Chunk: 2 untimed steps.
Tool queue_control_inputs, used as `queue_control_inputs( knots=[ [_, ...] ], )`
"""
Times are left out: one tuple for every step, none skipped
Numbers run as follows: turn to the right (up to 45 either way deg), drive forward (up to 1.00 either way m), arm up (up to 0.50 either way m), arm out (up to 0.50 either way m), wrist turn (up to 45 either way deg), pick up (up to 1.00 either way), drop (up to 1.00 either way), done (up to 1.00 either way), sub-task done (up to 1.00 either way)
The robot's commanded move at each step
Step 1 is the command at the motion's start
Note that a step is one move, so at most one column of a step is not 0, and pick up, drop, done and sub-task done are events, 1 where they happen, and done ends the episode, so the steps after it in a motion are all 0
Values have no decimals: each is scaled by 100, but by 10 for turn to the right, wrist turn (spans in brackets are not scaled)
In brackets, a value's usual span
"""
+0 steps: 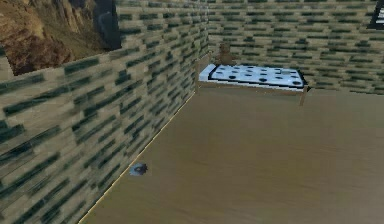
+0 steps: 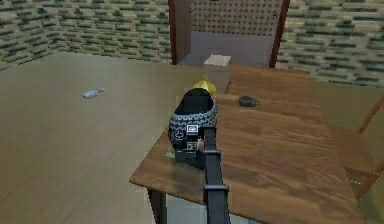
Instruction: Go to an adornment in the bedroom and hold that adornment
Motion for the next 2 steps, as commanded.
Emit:
queue_control_inputs(
  knots=[
    [0,0,10,0,0,0,0,0,0],
    [0,0,0,0,0,0,0,100,0]
  ],
)
